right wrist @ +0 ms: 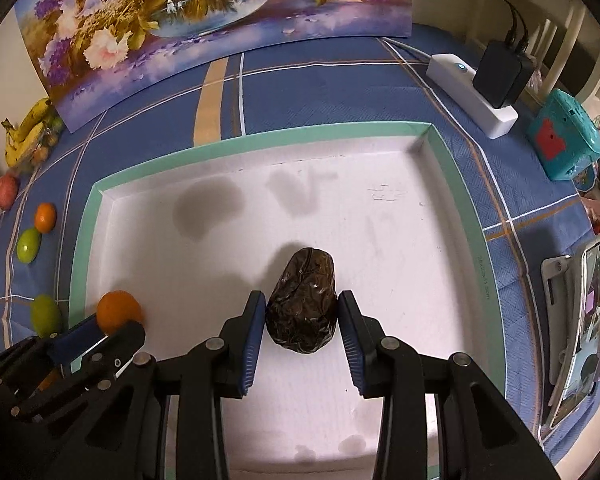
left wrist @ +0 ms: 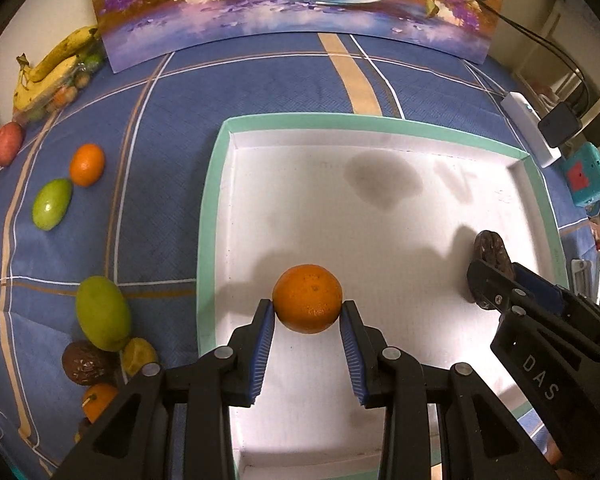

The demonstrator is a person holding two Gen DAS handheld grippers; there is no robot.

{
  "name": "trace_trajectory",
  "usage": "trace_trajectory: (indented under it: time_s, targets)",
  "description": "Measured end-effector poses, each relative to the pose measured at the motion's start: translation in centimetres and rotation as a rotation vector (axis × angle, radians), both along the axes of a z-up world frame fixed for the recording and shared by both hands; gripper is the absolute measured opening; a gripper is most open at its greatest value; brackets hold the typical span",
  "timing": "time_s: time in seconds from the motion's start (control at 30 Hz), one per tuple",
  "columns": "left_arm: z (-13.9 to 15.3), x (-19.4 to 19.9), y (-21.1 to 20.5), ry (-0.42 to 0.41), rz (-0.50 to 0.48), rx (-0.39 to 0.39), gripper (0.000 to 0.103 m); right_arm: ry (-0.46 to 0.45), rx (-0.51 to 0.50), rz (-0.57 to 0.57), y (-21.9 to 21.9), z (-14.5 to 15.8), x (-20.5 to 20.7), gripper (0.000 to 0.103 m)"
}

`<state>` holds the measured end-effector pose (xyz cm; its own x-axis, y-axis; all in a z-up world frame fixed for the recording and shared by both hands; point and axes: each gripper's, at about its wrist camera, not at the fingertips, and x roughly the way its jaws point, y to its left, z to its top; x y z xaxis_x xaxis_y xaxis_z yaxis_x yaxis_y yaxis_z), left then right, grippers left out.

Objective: Organize fruits
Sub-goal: 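Carry the orange onto the white tray and release it while the right gripper carries the date over the tray, then lower the dark date onto the white tray and open the right gripper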

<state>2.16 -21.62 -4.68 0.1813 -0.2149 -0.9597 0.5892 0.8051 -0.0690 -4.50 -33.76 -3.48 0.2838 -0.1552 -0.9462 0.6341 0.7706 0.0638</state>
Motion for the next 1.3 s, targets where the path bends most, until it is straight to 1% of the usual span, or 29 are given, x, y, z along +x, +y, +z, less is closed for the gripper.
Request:
trace_trajectory:
  time_s: [0.23,0.43,0.5,0.67,0.87,1.0,1.3]
  targets:
    - [0.3,0.6,0.0,0.015,0.000,-0.002,0.036,0.004,0.005,-0.003,-0.2,0.1,-0.2,0.039]
    - [2.0,1.1,0.3,0.007,0.000,-0.026,0.038,0.005,0.005,-0.005,-0.2,0.4,-0.1,0.039]
    - [2.9,1.2,0.5,0.000,0.000,-0.039,0.038,-0.010,0.004,-0.003,-0.2,1.0,-0.2,0.039]
    - [5.7,1.3,1.3,-0.034,0.014,-0.082,0.038,-0.058,-0.035,0.008,0.2,3.6,-0.5,0.039]
    - [7.7,1.6,2.4,-0.071,0.040,-0.105,0.038,-0.110,-0.088,0.016,0.9,6.7,-1.0,0.039]
    - [7.6,2.0,3.1,-0.067,0.062,-0.104,0.038,-0.113,-0.103,0.017,1.3,7.4,-1.3,0.039]
    - [7.6,2.5,4.4,-0.066,0.092,-0.100,0.038,-0.097,-0.100,0.024,1.6,7.2,-1.4,0.039]
